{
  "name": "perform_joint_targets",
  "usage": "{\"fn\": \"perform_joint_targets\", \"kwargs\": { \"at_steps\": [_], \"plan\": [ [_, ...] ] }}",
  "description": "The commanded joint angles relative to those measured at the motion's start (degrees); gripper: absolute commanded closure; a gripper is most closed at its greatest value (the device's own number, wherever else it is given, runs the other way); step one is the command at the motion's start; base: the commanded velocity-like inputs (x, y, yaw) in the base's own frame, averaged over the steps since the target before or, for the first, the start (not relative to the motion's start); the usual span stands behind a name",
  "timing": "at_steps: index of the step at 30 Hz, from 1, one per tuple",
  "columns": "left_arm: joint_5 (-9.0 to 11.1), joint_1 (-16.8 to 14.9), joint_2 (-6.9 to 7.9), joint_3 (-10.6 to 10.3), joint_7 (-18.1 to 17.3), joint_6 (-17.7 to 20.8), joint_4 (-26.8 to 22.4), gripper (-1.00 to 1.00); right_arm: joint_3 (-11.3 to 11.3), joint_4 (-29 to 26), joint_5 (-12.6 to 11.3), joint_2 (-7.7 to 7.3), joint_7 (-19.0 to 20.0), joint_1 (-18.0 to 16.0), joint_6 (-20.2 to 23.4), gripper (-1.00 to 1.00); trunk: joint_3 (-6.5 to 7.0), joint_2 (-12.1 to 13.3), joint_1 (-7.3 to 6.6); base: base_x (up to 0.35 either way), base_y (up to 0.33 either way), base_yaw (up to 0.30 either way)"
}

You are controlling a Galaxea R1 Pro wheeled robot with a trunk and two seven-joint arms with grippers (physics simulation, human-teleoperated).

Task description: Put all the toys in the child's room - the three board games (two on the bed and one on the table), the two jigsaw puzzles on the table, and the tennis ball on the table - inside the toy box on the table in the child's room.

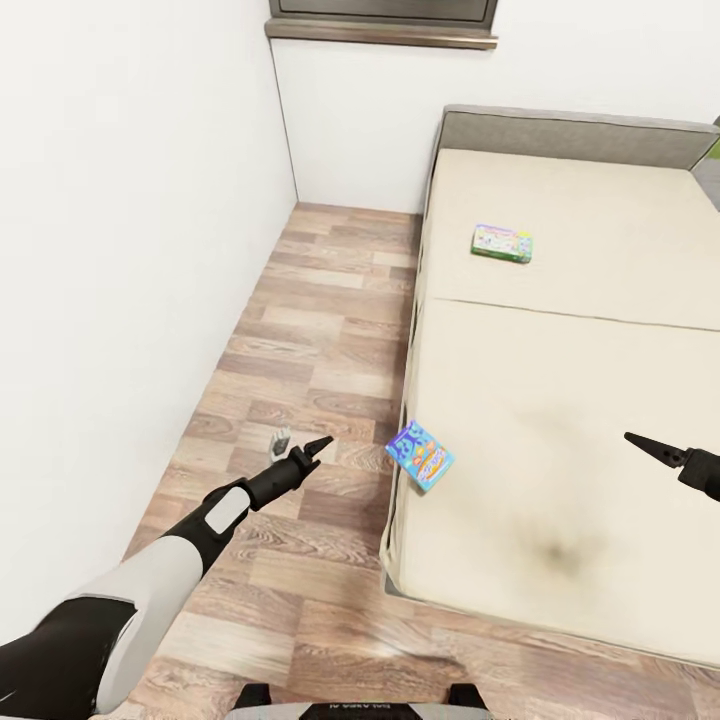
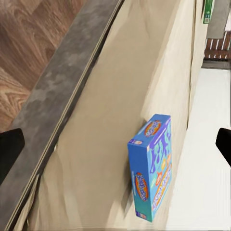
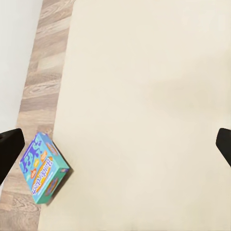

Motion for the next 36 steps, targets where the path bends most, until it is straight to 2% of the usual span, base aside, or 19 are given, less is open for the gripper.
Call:
{"fn": "perform_joint_targets", "kwargs": {
  "at_steps": [1,10,23,36],
  "plan": [
    [0.6,-0.03,0.02,-0.23,-0.06,0.47,0.01,-1.0,-0.05,0.0,-0.32,-0.01,-0.04,-0.03,0.41,-1.0,-0.12,-0.02,0.0,0.0,0.0,0.0],
    [0.53,-0.03,0.11,-1.72,-1.95,0.51,0.04,-1.0,-0.07,0.0,-0.32,-0.05,-0.04,-0.01,0.41,-1.0,-0.66,-0.02,0.0,0.0,0.0,0.0],
    [0.5,0.01,0.1,-2.11,-2.15,0.52,0.53,-1.0,-0.13,0.0,-0.32,-0.1,0.02,-0.03,0.41,-1.0,-0.85,-0.02,0.0,0.0,0.0,-0.007],
    [0.56,0.46,0.2,-1.98,-1.79,0.56,1.01,-1.0,-0.15,0.0,-0.32,-0.32,0.27,-0.03,0.49,-1.0,-0.88,-0.02,0.0,0.0,0.0,-0.176]
  ]
}}
